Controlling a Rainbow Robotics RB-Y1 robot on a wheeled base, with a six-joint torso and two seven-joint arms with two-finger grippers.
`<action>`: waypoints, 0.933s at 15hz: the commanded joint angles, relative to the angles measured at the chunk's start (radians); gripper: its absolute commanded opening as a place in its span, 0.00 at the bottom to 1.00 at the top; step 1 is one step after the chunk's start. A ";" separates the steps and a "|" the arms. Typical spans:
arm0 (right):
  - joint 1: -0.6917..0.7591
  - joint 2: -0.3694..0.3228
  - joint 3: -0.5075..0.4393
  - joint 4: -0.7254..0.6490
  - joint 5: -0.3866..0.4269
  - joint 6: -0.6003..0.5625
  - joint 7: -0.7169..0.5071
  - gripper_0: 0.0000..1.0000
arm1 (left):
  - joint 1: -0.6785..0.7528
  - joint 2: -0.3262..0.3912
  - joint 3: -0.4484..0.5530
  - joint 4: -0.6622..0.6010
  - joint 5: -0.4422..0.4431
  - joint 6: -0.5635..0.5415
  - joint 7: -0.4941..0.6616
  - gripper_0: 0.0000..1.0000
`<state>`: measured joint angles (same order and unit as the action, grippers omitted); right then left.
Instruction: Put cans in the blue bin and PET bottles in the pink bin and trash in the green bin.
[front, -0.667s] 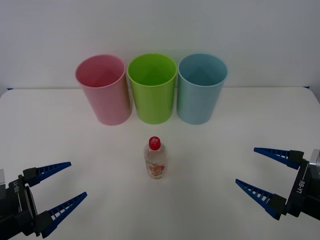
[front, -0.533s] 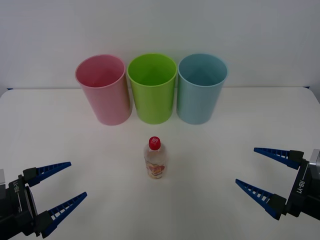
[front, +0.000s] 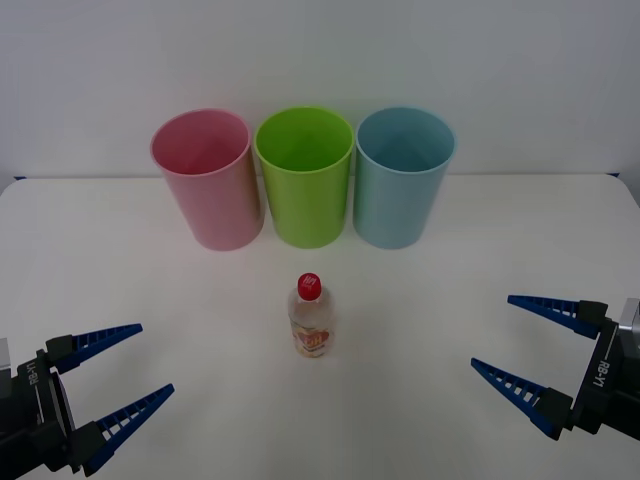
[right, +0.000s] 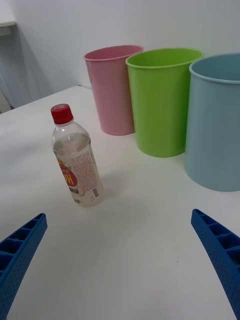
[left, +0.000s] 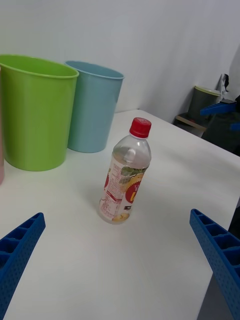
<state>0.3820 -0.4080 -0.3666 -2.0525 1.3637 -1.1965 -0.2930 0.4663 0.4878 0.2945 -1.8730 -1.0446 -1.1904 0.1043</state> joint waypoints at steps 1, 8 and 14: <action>0.000 0.000 0.000 0.000 0.000 0.000 0.000 1.00 | 0.000 0.000 0.000 0.000 0.000 0.000 0.000 1.00; 0.000 0.000 0.000 0.000 0.000 0.000 0.000 1.00 | 0.000 0.000 0.000 0.000 0.000 0.000 0.000 1.00; 0.000 0.000 0.000 0.000 0.000 0.000 0.000 1.00 | 0.015 0.009 0.032 -0.023 -0.037 -0.005 -0.008 1.00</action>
<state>0.3819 -0.4080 -0.3666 -2.0524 1.3637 -1.1965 -0.2930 0.4810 0.4968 0.3269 -1.8929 -1.0799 -1.1950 0.0991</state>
